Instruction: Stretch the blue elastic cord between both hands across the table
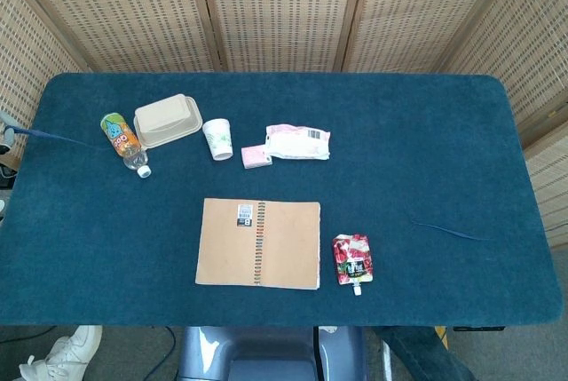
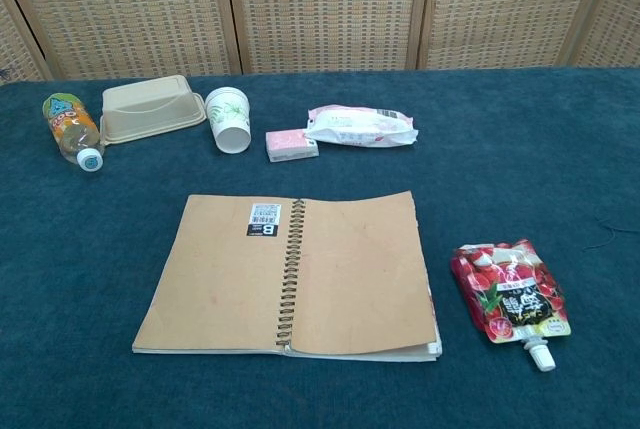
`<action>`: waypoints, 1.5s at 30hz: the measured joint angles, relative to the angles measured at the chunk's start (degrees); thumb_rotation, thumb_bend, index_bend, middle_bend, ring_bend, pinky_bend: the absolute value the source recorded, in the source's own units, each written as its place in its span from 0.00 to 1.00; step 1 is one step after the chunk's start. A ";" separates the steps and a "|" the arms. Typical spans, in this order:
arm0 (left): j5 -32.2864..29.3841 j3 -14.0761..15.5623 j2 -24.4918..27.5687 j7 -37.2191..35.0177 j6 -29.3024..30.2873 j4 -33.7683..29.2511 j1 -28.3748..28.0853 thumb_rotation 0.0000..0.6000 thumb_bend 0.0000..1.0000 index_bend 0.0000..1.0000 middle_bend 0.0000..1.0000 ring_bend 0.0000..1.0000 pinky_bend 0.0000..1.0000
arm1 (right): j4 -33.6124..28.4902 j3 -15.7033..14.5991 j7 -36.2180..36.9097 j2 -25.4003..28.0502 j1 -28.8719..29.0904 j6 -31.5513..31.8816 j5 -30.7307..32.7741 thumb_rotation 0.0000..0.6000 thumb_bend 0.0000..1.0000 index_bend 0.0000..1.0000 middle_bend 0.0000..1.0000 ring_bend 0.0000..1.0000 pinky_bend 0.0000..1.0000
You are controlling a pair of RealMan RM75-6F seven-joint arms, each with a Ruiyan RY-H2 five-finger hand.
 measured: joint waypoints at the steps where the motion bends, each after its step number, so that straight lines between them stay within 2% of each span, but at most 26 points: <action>1: 0.03 -0.03 0.03 0.01 0.03 -0.10 0.04 1.00 0.53 0.84 0.00 0.00 0.00 | 0.26 0.13 0.43 -0.02 -0.10 -0.30 0.10 1.00 0.85 0.78 0.11 0.00 0.00; 5: 0.67 -0.06 0.27 0.16 0.75 -1.08 0.14 1.00 0.53 0.84 0.00 0.00 0.00 | 0.78 0.18 1.97 0.03 -0.34 0.11 -0.23 1.00 0.84 0.78 0.11 0.00 0.00; 10: 2.36 0.17 1.26 1.48 3.01 -4.61 0.50 1.00 0.53 0.83 0.00 0.00 0.00 | -0.51 -0.13 3.65 0.69 0.41 5.69 -1.70 1.00 0.84 0.78 0.11 0.00 0.00; 16: 4.54 0.63 2.93 5.31 6.56 -11.75 1.12 1.00 0.53 0.83 0.00 0.00 0.00 | -8.18 -0.71 5.24 3.74 3.87 13.37 -4.93 1.00 0.84 0.78 0.11 0.00 0.00; 19: 5.32 0.92 3.43 8.60 8.09 -15.06 1.35 1.00 0.53 0.83 0.00 0.00 0.00 | -14.51 -1.00 4.18 5.96 5.93 15.41 -6.79 1.00 0.83 0.78 0.11 0.00 0.00; 25: 7.23 1.85 2.99 15.15 11.73 -19.31 1.85 1.00 0.53 0.83 0.00 0.00 0.00 | -31.40 -1.85 -0.68 11.52 10.89 16.71 -11.36 1.00 0.82 0.77 0.11 0.00 0.00; 29: 9.72 3.09 1.64 19.56 14.59 -21.46 2.70 1.00 0.53 0.83 0.00 0.00 0.00 | -45.27 -2.54 -5.34 15.04 16.24 14.56 -15.74 1.00 0.82 0.77 0.11 0.00 0.00; 35: 9.38 4.33 0.15 27.37 16.59 -25.08 3.68 1.00 0.53 0.82 0.00 0.00 0.00 | -61.84 -2.50 -13.38 19.03 23.65 8.48 -18.89 1.00 0.82 0.77 0.11 0.00 0.00; 39: 8.96 4.75 -0.85 31.84 17.37 -27.25 3.91 1.00 0.53 0.82 0.00 0.00 0.00 | -68.71 -1.90 -18.43 20.45 27.73 4.18 -19.50 1.00 0.82 0.77 0.11 0.00 0.00; 45: 7.91 5.03 -2.73 38.42 18.45 -30.78 4.04 1.00 0.53 0.82 0.00 0.00 0.00 | -75.76 -0.76 -26.20 20.95 30.60 -0.66 -17.78 1.00 0.82 0.77 0.11 0.00 0.00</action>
